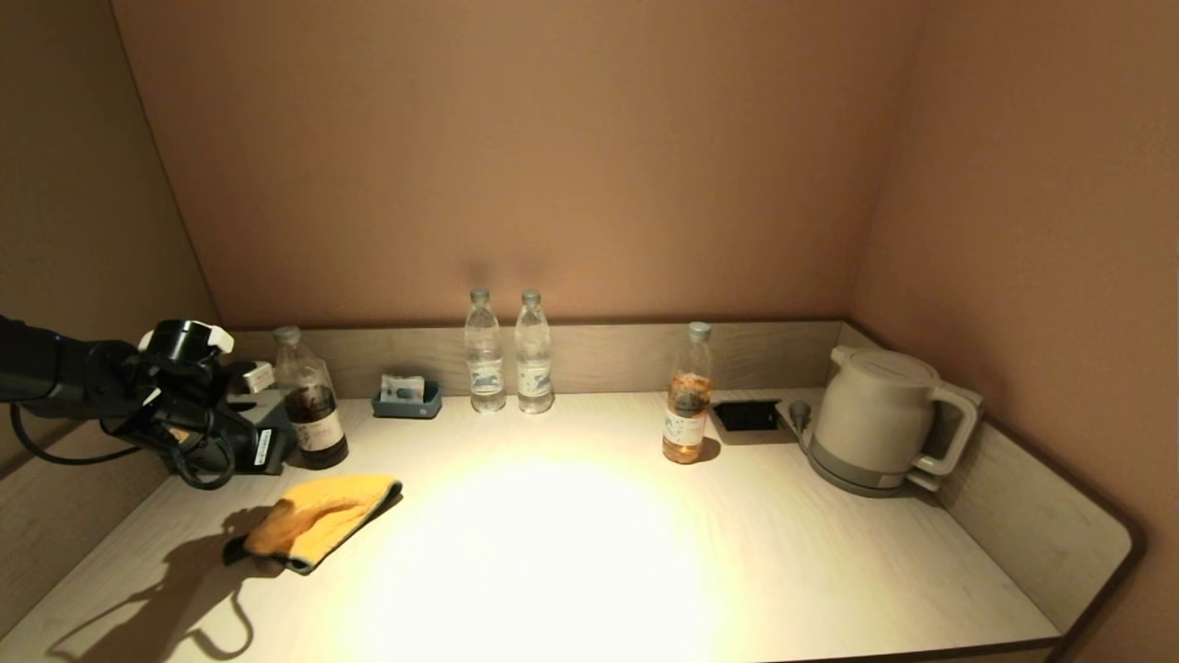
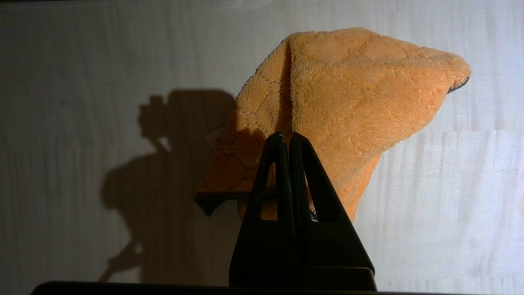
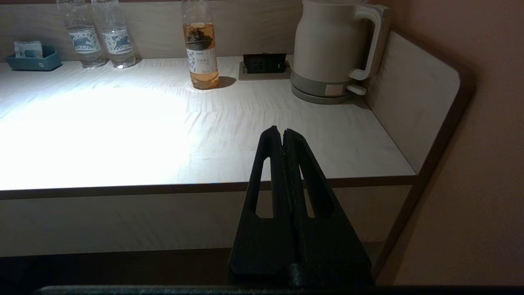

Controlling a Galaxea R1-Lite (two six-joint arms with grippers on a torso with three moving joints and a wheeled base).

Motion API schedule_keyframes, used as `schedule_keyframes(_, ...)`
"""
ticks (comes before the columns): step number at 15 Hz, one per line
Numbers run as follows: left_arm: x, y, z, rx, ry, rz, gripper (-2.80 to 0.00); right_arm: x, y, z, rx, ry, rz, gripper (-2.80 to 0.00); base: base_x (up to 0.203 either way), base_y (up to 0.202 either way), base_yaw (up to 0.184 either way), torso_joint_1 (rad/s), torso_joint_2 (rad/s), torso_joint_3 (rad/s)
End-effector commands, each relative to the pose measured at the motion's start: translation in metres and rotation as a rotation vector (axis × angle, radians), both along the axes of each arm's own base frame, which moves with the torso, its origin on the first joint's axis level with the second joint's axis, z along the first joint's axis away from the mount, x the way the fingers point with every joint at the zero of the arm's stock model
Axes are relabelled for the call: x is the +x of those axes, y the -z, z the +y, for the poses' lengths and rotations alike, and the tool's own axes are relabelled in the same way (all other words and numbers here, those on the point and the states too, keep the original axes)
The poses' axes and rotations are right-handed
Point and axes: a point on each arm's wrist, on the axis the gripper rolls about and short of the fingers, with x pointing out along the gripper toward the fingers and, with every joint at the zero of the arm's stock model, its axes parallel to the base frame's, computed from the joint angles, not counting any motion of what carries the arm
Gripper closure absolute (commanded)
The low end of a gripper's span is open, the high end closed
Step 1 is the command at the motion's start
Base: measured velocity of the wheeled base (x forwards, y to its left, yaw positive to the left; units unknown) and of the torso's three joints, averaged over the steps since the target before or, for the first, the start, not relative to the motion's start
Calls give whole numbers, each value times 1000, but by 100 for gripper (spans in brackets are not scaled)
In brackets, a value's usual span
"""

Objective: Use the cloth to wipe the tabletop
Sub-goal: Pick up the tablecloth

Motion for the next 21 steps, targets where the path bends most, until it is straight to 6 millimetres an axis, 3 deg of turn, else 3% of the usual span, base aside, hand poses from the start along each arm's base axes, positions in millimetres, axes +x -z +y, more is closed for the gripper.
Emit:
schedule_keyframes(1,2,8,0,2,11,23,0,0,0,0,0,-1,-1,0,0,0,0,0,0,0)
schedule_keyframes(4,-1,8,-1,0,15,28,0,0,0,0,0,-1,-1,0,0,0,0,0,0,0)
schedule_keyframes(5,-2,9,-2,-5,15,33,-280,0,0,0,0,-1,-1,0,0,0,0,0,0,0)
schedule_keyframes(11,-9,-10,-14,-40,59,-11,-280,0,0,0,0,-1,-2,0,0,0,0,0,0,0)
schedule_keyframes(21,2,12,-31,-58,122,24,-280,0,0,0,0,-1,-1,0,0,0,0,0,0,0)
